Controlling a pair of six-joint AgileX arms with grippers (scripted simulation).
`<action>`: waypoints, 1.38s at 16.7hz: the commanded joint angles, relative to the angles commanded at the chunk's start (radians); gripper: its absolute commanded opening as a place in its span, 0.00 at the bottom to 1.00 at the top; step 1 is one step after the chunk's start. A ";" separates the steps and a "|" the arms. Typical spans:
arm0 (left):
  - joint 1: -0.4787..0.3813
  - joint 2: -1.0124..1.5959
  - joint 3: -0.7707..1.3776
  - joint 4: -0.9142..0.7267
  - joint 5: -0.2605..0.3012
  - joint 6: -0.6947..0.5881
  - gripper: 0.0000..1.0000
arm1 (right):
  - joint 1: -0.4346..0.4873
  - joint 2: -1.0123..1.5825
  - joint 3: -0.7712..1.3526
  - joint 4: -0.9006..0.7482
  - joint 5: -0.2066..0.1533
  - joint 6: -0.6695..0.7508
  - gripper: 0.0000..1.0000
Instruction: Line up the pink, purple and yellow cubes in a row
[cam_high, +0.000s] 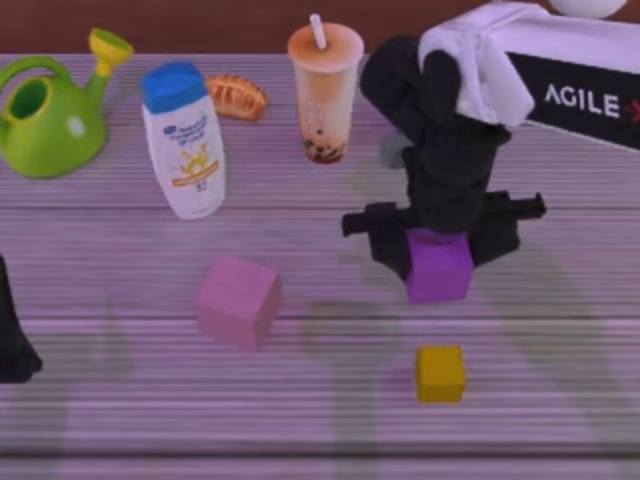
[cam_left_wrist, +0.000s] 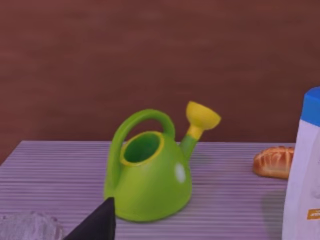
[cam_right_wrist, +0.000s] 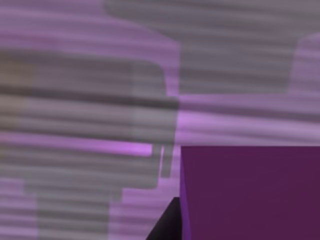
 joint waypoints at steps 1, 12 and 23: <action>0.000 0.000 0.000 0.000 0.000 0.000 1.00 | 0.045 -0.018 -0.024 0.004 0.001 0.071 0.00; 0.000 0.000 0.000 0.000 0.000 0.000 1.00 | 0.208 -0.095 -0.111 0.034 0.006 0.302 0.00; 0.000 0.000 0.000 0.000 0.000 0.000 1.00 | 0.217 -0.009 -0.263 0.275 0.008 0.307 0.00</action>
